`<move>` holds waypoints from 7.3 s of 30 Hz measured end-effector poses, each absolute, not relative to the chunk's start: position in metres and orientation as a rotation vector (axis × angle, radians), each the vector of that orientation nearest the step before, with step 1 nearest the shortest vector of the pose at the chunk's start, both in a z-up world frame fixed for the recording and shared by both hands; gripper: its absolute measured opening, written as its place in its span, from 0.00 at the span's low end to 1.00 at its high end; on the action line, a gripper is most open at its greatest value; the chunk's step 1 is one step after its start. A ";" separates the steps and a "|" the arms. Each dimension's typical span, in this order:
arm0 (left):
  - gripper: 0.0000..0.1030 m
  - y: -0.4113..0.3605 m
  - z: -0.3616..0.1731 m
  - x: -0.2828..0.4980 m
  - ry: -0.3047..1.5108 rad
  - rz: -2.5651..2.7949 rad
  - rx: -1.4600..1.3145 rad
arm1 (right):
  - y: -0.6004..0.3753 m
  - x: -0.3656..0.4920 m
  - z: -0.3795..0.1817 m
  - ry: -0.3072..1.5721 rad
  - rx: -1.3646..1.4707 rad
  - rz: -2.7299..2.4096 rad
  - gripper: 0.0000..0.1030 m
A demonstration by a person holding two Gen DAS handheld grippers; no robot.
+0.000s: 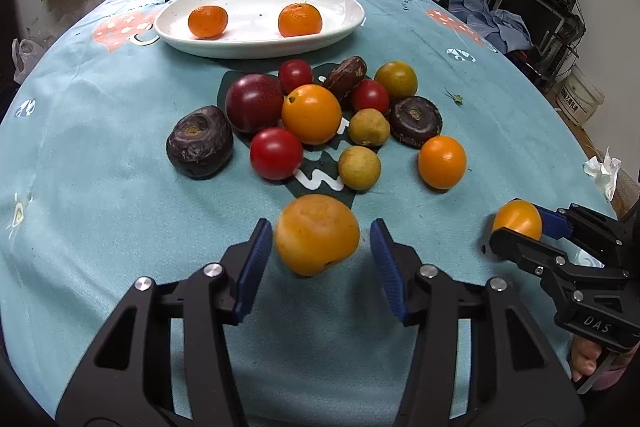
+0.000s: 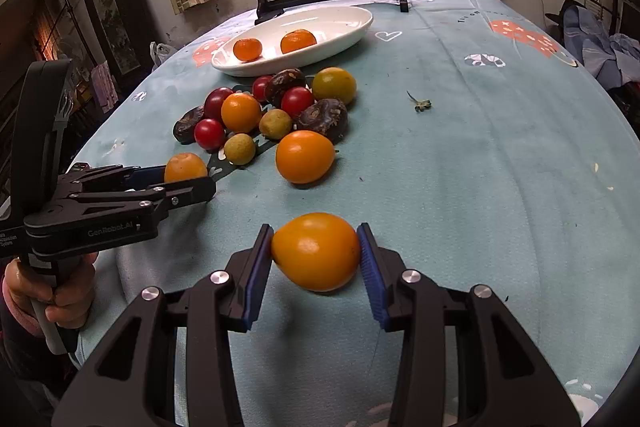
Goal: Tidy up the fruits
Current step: 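Carry both held fruits to the white plate and open both tools, then grasp another orange-yellow fruit with the right tool, then grasp a dark purple round fruit with the left tool while the right tool holds its fruit, then lower both held fruits onto the white plate and open both tools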
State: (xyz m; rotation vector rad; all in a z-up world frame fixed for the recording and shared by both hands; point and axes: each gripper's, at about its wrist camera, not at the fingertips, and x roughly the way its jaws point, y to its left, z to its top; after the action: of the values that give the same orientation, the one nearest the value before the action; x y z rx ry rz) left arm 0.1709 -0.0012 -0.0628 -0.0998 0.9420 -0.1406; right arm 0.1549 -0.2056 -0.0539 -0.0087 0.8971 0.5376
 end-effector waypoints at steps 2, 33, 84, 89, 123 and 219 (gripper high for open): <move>0.42 0.000 -0.062 0.171 0.940 -0.141 -0.103 | -0.206 0.155 -0.054 0.897 -0.009 0.538 0.42; 0.38 0.071 0.031 0.252 0.782 -0.098 -0.185 | -0.133 0.282 0.026 0.789 -0.061 0.643 0.42; 0.92 0.074 -0.033 0.169 0.865 0.012 -0.167 | -0.177 0.198 -0.020 0.884 -0.075 0.560 0.64; 0.92 0.066 -0.046 0.155 0.870 -0.011 -0.129 | -0.177 0.188 -0.035 0.883 -0.032 0.503 0.64; 0.92 0.086 -0.053 0.149 0.860 -0.002 -0.249 | -0.148 0.216 -0.062 0.974 -0.164 0.445 0.45; 0.43 0.073 -0.008 0.340 0.811 -0.075 -0.144 | -0.100 0.376 -0.011 0.815 0.055 0.586 0.38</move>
State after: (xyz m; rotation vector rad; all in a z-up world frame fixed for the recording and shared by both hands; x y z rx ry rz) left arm 0.3404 0.0726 -0.0079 -0.1438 0.8114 -0.0755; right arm 0.3761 -0.0998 -0.0115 0.0549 0.8149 0.5858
